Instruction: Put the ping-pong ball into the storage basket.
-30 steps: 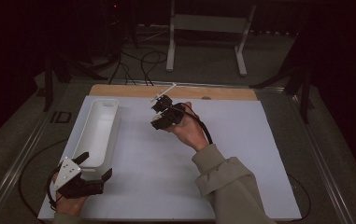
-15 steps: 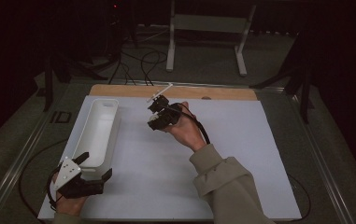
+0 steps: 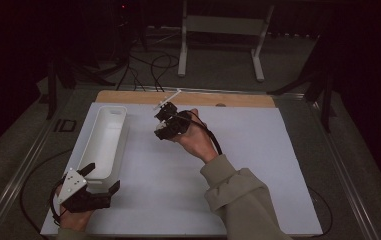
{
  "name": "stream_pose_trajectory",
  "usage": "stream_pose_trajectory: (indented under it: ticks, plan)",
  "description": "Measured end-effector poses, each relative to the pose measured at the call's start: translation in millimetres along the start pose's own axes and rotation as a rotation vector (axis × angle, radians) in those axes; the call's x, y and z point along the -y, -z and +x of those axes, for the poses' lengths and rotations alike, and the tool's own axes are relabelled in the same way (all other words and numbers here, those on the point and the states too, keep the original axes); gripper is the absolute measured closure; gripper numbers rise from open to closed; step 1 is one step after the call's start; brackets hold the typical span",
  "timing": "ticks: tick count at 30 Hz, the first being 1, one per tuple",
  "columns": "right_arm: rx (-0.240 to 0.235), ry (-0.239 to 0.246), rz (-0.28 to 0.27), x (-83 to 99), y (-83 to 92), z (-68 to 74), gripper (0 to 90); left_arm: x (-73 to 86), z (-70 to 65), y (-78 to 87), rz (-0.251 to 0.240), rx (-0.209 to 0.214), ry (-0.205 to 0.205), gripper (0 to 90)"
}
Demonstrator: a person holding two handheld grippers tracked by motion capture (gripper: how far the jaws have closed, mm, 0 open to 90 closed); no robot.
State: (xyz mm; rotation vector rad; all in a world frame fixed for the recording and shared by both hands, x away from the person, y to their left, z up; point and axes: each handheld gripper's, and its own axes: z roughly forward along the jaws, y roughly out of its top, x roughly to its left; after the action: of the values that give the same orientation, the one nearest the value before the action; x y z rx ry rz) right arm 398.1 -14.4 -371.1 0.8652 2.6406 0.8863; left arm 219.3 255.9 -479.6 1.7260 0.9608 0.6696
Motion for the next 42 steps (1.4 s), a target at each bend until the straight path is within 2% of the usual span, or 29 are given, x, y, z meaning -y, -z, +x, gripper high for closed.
stream_pose_trajectory:
  ticks: [42]
  plan:
    - [-0.039, 0.046, -0.017, -12.0, -7.7, 20.4, 51.0, 0.1, 0.1, 0.3, -0.003, -0.002, 0.002, 0.0]
